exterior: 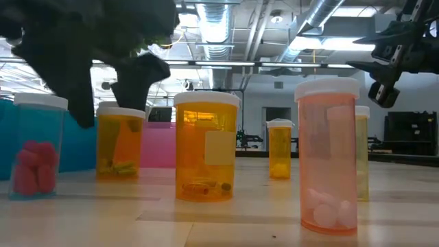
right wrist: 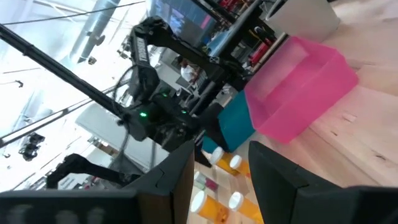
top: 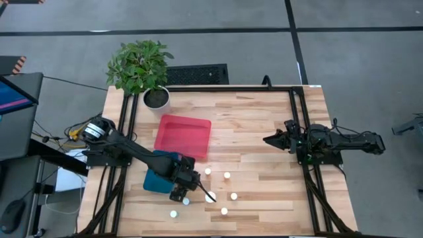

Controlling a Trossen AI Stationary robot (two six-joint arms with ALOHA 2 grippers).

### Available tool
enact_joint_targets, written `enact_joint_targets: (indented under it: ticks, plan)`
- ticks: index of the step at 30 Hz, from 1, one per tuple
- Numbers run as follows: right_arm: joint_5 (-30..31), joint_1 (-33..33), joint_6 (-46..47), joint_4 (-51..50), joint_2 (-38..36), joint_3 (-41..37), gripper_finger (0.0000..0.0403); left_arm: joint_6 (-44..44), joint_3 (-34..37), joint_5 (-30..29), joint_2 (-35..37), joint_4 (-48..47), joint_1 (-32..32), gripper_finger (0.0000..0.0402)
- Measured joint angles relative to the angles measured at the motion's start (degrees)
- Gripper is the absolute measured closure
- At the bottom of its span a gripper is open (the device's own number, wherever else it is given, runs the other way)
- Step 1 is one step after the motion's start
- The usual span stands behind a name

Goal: Pick and place medicine bottles into bin by pill shape (circle, oval)
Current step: Put the orange capsule bottle into the blue bin

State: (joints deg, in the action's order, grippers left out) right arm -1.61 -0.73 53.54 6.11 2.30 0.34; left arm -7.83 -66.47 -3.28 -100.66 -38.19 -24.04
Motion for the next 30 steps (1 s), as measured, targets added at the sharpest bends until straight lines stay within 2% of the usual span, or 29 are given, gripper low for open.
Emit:
enact_joint_targets:
  ticks: [9,17,21,26,30]
  plan:
    - [-0.17,-0.04,-0.02,-0.84,-0.08,0.0,0.0237,-0.03,-1.57,-2.51,-0.68,-0.51,0.35,0.0101]
    - [-0.17,-0.04,-0.02,-1.42,-0.1,0.0,0.0236,1.13,-1.99,-2.17,-0.64,-0.54,0.4,0.017]
    - [-0.17,-0.04,0.0,-1.41,-0.1,0.0,0.0234,1.36,-1.99,-2.09,-0.63,-0.63,0.4,0.0192]
    - [-0.17,-0.04,0.0,-1.4,-0.1,0.0,0.0236,0.08,-2.19,-1.98,-0.63,-1.06,0.4,0.0197]
    - [-0.15,-0.04,-0.02,-1.4,-0.1,0.0,0.0238,-1.34,-5.54,-1.51,-0.63,-3.63,0.64,0.0197]
